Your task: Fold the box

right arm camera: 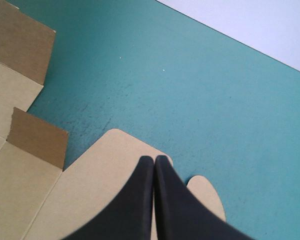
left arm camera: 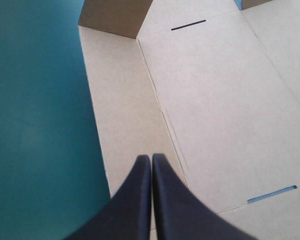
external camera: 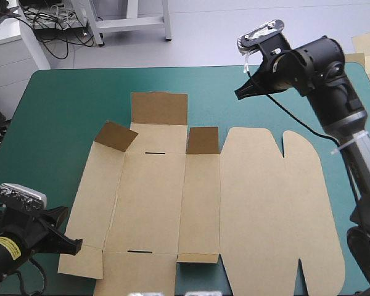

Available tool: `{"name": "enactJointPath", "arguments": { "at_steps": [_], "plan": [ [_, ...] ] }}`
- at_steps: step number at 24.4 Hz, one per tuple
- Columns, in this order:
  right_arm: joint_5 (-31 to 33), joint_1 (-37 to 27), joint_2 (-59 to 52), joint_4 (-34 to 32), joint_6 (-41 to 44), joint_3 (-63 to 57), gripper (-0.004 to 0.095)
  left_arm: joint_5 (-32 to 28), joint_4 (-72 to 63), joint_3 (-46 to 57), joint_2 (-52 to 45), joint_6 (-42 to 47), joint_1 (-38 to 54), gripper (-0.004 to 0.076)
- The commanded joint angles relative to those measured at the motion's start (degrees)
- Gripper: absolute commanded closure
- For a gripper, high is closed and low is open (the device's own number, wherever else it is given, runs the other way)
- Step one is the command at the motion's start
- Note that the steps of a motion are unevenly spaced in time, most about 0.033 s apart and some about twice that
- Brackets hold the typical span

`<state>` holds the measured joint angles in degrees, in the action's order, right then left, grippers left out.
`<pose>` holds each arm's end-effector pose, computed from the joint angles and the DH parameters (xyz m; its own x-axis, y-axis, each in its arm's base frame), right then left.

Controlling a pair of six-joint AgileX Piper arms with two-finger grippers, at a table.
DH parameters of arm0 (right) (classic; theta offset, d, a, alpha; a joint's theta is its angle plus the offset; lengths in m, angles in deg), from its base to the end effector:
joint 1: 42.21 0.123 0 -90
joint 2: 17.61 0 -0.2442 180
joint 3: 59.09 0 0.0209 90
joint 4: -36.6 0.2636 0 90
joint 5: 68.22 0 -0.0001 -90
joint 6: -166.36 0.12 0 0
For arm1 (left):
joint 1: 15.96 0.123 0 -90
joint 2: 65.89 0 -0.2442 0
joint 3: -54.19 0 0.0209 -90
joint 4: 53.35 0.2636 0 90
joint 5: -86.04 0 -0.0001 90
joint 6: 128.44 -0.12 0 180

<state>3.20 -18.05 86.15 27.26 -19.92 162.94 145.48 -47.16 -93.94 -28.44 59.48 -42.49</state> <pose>0.3425 0.1334 0.4226 -0.5645 -0.4279 -0.7059 -0.3979 0.8903 -0.2215 0.1290 -0.0520 0.3095 -0.5880 0.2011 -0.7835 0.3321 0.9432 -0.0071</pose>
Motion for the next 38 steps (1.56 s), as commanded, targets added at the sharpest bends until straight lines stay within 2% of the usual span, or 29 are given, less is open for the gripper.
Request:
{"name": "enactJointPath", "arguments": {
  "at_steps": [1,7,10,16,20,23,26,30,35,38],
  "plan": [
    [0.41,-3.04,-5.58,2.51,0.50,-1.78,0.0928,-3.02,0.04,-1.91,0.63,0.18,-0.39,0.0734],
    [0.41,-8.47,-12.95,2.90,0.37,-15.33,0.0928,-3.71,0.04,-1.91,0.63,0.18,-0.39,0.0734],
    [0.08,-12.64,-20.82,3.97,-0.28,-29.31,0.0928,-4.51,-0.19,-1.91,0.78,0.18,-0.39,0.0734],
    [-1.55,-13.41,-31.58,4.93,-0.60,-43.56,0.0928,-4.90,-0.19,-1.91,2.89,0.18,-0.39,0.0734],
    [-4.42,-13.41,-42.18,12.10,-2.42,-54.03,0.0928,-7.53,-0.32,-1.99,10.49,-1.27,-0.39,0.0731],
    [-4.30,-13.41,-49.26,16.51,-3.76,-60.09,0.0928,-9.35,-1.80,-7.24,20.02,-2.86,-0.39,0.0712],
    [-4.30,-13.41,-54.20,16.54,-3.64,-64.39,0.0928,-7.16,-6.20,-16.25,29.57,-8.88,-0.39,0.0712],
    [-4.06,-13.41,-58.06,15.61,-2.63,-66.43,0.0928,-1.39,-7.94,-25.81,37.57,-12.07,0.59,0.0712],
    [-3.53,-13.41,-62.42,15.36,-1.43,-67.54,0.0928,2.78,-20.93,-33.47,43.71,-21.48,8.18,0.0712],
    [-3.40,-13.41,-64.16,15.27,-1.08,-67.54,0.0928,7.79,-32.02,-34.95,46.20,-28.53,14.88,0.0712]
  ]
}}
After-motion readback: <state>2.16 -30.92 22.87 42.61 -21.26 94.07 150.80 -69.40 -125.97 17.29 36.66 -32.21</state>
